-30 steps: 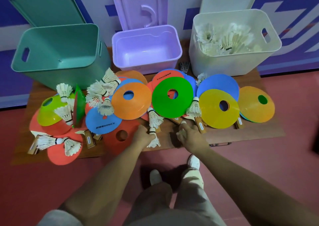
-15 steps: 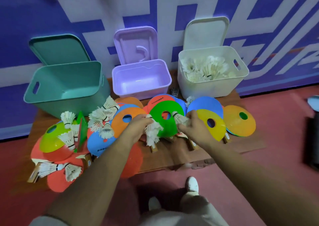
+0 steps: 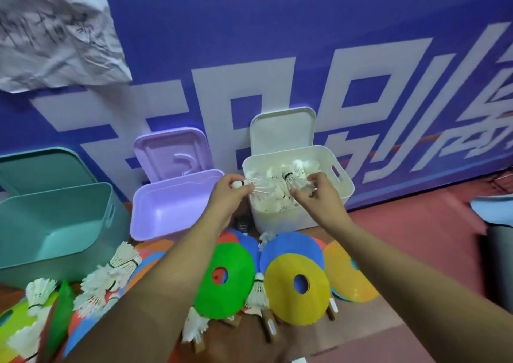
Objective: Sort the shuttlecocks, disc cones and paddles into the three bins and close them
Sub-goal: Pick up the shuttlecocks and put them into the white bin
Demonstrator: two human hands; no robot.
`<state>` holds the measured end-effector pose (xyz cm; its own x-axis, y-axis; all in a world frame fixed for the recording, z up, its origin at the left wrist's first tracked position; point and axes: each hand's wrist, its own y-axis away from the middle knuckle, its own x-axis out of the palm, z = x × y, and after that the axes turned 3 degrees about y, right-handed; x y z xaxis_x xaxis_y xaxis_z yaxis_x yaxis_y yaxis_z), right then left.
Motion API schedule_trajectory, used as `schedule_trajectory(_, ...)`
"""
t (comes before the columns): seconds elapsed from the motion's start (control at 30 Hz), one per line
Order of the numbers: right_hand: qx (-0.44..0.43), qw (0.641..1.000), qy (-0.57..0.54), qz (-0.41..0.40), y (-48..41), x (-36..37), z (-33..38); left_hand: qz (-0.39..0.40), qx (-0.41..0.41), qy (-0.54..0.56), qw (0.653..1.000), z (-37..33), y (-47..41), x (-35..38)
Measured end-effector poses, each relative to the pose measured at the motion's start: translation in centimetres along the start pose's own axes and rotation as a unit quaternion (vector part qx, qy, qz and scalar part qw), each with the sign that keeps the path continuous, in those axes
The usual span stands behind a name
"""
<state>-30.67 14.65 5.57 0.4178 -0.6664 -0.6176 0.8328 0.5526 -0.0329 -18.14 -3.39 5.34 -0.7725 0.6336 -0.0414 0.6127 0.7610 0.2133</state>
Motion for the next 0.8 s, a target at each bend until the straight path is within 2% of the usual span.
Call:
schedule_trajectory(0.1, 0.014, 1.000, 0.022, -0.005, -4.0, -1.3, -2.8, -0.016, 0.019, -0.115, 0.993, 0.7, -3.0, 4.3)
schedule_trajectory(0.27, 0.019, 0.997, 0.066, 0.020, -9.3, -1.5, -6.1, -0.024, 0.061, -0.220, 0.973, 2.5, -7.0, 9.3)
schedule_trajectory(0.43, 0.010, 0.994, 0.099, 0.041, -12.4, -0.9, -7.0, -0.008, 0.103, -0.297, 0.949, 3.1, -9.5, 10.3)
schedule_trajectory(0.57, -0.038, 0.994, 0.095, 0.049, -12.3, -0.4, -6.7, -0.036, 0.114, -0.268, 0.956, 2.7, -8.9, 8.4)
schedule_trajectory(0.8, -0.129, 0.981, 0.059, 0.134, -8.6, 3.5, -2.7, -0.109, 0.063, -0.236, 0.964, 3.1, -4.5, -0.7)
